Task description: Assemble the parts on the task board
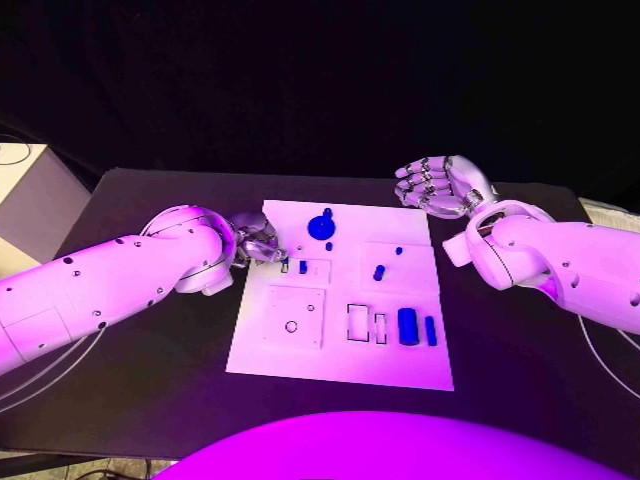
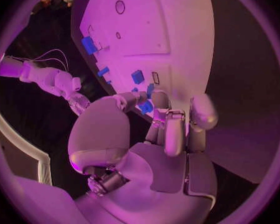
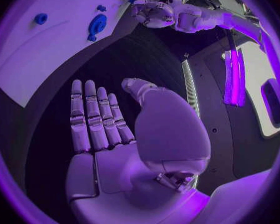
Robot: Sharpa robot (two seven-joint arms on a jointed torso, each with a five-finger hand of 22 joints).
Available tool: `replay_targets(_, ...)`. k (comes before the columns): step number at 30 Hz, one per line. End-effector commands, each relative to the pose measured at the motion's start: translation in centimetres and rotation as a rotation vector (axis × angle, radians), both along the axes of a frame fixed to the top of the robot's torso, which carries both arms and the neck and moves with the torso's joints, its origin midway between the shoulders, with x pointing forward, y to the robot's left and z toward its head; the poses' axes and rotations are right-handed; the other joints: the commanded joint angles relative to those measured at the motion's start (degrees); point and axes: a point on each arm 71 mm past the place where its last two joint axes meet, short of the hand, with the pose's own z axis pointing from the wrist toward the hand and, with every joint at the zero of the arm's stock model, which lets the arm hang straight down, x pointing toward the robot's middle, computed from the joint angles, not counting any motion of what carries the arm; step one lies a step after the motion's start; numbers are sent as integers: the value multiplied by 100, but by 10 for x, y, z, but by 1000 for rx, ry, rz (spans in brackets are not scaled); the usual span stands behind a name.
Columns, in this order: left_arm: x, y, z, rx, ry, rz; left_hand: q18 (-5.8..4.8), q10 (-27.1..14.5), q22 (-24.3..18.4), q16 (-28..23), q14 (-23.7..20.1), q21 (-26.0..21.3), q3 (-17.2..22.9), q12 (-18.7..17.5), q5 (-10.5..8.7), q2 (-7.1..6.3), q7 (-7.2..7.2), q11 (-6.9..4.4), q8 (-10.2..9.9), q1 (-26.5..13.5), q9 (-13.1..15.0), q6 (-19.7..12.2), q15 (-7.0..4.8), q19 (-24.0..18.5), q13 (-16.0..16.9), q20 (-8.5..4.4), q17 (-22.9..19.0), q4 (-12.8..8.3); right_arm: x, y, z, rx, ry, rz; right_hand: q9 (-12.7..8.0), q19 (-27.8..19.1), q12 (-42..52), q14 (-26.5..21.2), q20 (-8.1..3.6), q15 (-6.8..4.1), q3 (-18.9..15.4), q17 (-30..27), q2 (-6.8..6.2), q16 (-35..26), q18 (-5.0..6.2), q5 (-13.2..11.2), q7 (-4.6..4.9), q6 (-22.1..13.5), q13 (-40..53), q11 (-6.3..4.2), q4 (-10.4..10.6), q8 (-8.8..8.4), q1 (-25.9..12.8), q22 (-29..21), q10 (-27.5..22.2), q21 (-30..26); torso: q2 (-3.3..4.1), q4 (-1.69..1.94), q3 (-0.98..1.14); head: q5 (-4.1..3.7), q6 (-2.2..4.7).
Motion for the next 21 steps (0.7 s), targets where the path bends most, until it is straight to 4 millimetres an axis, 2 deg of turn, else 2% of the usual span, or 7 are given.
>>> replay_targets(1,-1,-3,-1,22,11,-41,-87,11,6,11,503,39,1264,-31,18,63,-11,-15,24,-4,4,16,-31,45,4,-12,1197,-1244,-1,2,0,4,-5,20,-7,35,7,33,4,12,-7,-6,8,-15,74,29,325,35,-7,0,-27,-36,-46,-6,51,10,1,0,-1,3,1)
replay_targets(21,-5,-5,-5,93,64,-94,-91,22,25,18,507,50,1268,-27,17,47,-13,-18,19,4,1,18,-34,55,28,-15,1212,-1252,0,2,0,5,-4,20,-7,35,7,33,4,12,-7,-6,8,-15,74,29,325,35,-7,0,-27,-36,-46,-6,51,10,0,0,5,4,1)
